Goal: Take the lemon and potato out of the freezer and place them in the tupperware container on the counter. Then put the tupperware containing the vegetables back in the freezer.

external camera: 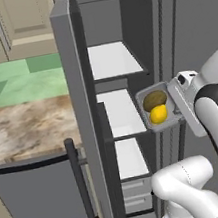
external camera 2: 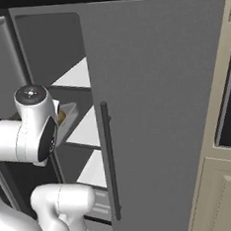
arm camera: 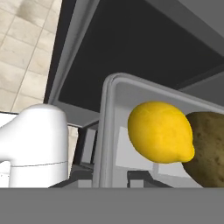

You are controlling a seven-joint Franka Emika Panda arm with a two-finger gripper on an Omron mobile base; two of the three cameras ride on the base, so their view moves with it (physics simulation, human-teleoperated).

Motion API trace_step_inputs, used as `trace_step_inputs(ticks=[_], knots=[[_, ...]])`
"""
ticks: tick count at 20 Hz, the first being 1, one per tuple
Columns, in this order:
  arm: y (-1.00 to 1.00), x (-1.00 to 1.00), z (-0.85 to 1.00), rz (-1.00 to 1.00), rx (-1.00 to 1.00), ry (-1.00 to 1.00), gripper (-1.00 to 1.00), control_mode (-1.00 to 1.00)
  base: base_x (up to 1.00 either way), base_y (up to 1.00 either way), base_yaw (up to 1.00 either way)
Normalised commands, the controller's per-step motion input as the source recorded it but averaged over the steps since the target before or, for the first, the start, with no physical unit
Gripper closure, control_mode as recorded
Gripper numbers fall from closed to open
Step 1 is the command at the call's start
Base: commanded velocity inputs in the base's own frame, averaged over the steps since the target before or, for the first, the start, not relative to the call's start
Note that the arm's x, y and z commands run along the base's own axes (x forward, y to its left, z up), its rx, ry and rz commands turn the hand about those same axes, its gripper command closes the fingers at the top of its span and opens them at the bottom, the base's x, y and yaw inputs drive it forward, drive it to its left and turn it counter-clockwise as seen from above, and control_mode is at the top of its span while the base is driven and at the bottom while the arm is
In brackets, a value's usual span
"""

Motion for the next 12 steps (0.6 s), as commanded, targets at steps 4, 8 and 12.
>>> trace_step_inputs(ticks=[4, 8, 12], knots=[[0.00, 0.00, 0.00, 0.00, 0.00, 0.00, 1.00, 1.00, 0.16, 0.27, -0.04], [0.07, 0.04, 0.00, 0.05, 0.00, 0.00, 1.00, -1.00, 0.10, 0.11, 0.00], [0.07, 0.08, 0.14, 0.09, 0.00, -0.10, 1.00, -1.00, 0.00, 0.00, 0.00]])
